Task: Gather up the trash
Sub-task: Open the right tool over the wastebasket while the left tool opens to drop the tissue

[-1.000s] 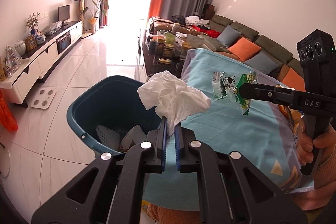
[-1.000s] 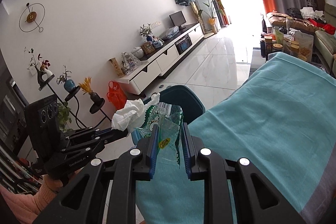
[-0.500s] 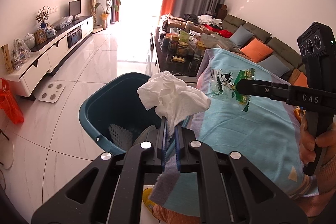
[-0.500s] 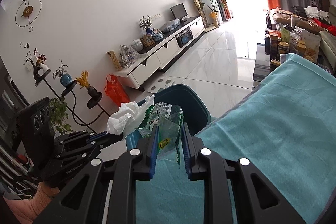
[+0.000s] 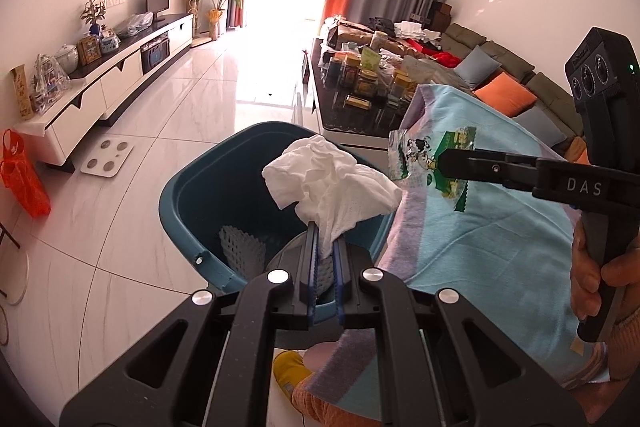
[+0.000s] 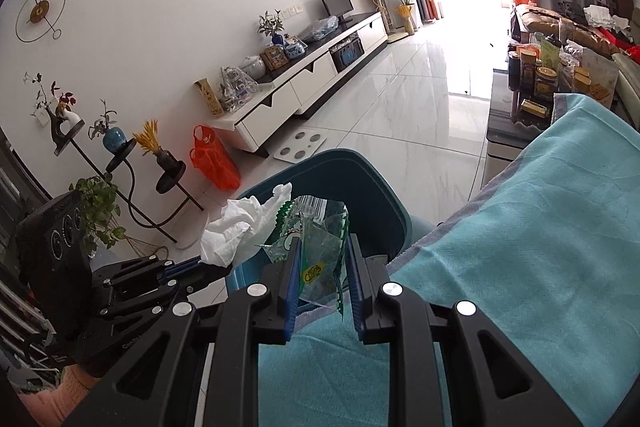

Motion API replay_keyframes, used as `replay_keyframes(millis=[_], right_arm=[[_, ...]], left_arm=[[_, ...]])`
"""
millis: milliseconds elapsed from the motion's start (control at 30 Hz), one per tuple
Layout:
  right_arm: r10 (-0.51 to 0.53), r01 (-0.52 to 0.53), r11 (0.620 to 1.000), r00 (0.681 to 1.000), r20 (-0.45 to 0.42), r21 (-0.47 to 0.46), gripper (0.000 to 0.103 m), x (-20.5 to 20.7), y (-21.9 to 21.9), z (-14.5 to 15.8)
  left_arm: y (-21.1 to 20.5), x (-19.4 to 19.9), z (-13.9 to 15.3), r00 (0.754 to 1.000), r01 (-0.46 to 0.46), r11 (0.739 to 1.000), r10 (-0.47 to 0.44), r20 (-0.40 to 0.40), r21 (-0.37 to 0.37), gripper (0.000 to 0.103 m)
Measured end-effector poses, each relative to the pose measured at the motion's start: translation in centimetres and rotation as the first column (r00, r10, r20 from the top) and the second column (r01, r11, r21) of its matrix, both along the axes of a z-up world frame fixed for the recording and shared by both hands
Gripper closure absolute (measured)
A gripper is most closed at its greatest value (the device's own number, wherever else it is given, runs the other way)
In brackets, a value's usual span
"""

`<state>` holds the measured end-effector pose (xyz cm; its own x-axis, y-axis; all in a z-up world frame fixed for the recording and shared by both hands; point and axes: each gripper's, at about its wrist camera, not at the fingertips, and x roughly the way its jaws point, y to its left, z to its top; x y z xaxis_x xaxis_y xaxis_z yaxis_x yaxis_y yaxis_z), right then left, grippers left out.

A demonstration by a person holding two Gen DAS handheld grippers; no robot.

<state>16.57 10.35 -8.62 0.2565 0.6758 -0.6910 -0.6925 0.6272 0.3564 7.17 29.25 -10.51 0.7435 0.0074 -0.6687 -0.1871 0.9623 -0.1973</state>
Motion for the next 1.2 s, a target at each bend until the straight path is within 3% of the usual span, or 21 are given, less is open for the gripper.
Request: replay_keyframes(millis=[400, 800, 1033, 1200], right_arm=[[0.017, -0.019, 0.996, 0.999, -0.028, -0.089, 0.081, 0.7, 3.4, -1.7], [0.015, -0.024, 0.993, 0.997, -0.073, -0.114, 0.076, 1.1, 4.9, -2.8], [0.0, -0.009, 0.995, 0.996, -0.086, -0.104, 0.068, 1.3, 4.5, -2.9], [-0.016, 0.009, 0.997, 0.996, -0.088, -0.078, 0.068, 1.4, 3.5, -2.5]], left_arm=[[0.8, 1.8, -1.6, 0.999, -0.03, 0.999, 0.028, -0.045, -0.027, 0.096], [2.1, 2.8, -3.4, 0.996, -0.064, 0.996, 0.06, -0.064, -0.063, 0.095], [2.6, 3.0, -3.8, 0.995, -0.083, 0.994, 0.079, -0.053, -0.075, 0.087], [2.4, 2.5, -3.3, 0.996, -0.089, 0.993, 0.086, -0.031, -0.078, 0.08]])
